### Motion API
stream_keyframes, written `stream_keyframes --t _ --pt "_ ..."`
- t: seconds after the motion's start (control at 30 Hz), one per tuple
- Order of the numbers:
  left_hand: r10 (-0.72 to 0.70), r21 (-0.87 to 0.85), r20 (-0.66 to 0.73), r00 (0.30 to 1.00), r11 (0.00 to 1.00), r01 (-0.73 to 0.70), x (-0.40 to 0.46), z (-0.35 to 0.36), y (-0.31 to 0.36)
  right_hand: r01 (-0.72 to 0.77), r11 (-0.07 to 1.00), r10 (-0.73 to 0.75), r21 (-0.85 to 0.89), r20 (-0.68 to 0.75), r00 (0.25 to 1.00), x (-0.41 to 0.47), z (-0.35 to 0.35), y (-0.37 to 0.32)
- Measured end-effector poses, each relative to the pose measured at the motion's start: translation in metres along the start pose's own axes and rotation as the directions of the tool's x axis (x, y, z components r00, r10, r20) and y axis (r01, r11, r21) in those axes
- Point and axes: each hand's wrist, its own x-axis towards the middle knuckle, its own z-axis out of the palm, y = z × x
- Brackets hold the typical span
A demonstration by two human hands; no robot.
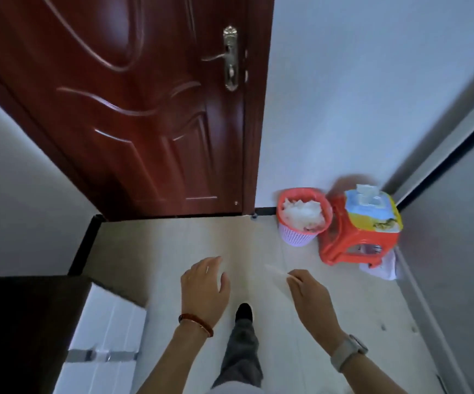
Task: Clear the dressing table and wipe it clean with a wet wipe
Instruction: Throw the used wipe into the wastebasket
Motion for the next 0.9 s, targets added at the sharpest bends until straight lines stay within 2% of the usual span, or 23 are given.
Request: stream_keyframes --t 0.1,0.27,0.4,0.6,0.73,0.9 --pt "0.051 -0.02 0.009 0.999 0.998 -0.051 0.053 0.024 0.015 -0.058 0.997 0.055 -0.045 -0.058 0.997 0.047 -0.007 0.018" --pt "0.089 -0.05 0.113 0.99 0.995 -0.084 0.181 0.072 0.039 -0.197 0.978 0.185 -0.068 -0.148 0.971 0.162 -0.014 0.052" --pt "0.078 0.001 0.235 0.969 0.997 -0.081 0.266 0.094 0.063 -0.323 0.944 0.311 -0.06 -0.159 0.937 0.236 -0.024 0.073" --pt "0.118 0.092 0.313 0.943 0.984 -0.154 0.36 0.16 0.079 -0.448 0.893 0.435 -0.053 -0.16 0.886 0.333 -0.009 0.139" --pt "0.022 0.158 0.441 0.897 0.982 -0.102 0.401 0.225 0.075 -0.54 0.841 0.527 -0.044 -0.159 0.835 0.395 0.013 0.198" --pt "-0.041 0.176 0.408 0.912 0.984 -0.035 0.431 0.303 0.073 -0.59 0.806 0.581 -0.04 -0.137 0.802 0.464 0.052 0.275"
